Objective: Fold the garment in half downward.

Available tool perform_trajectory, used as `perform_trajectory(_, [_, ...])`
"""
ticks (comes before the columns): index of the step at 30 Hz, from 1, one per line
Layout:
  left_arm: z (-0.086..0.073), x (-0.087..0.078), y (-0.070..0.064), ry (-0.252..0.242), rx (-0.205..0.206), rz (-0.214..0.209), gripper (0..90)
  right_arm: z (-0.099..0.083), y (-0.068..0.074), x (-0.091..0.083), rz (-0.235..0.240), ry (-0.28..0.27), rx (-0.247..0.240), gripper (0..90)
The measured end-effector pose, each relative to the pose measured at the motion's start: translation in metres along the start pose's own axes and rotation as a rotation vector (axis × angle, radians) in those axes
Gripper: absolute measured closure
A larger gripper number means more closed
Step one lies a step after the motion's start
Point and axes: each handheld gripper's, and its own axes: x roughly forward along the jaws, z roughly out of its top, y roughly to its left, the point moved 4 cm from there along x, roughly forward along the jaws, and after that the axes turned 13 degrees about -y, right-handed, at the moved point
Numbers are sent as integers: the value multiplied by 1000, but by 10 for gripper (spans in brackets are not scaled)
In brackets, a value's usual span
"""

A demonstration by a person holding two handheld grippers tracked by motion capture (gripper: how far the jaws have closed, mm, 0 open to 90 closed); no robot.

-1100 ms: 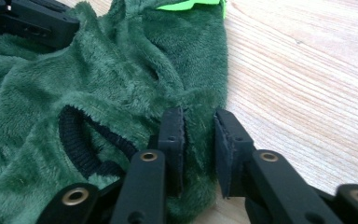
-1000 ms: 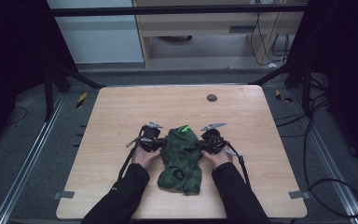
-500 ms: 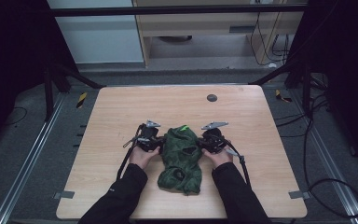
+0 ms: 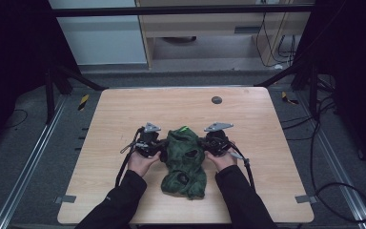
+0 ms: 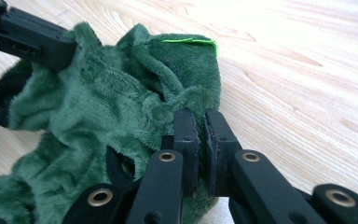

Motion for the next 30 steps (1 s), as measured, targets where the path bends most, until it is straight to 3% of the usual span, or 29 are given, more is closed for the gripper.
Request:
perform_trajectory(13, [0,-28,-10,-41,13,-42,876,7,16,-21,51,-35,-55,848])
perform_trajectory(30, [-13,-52,-23,-38,32,-81,876,-1,29,-45,98,-47,-86,848])
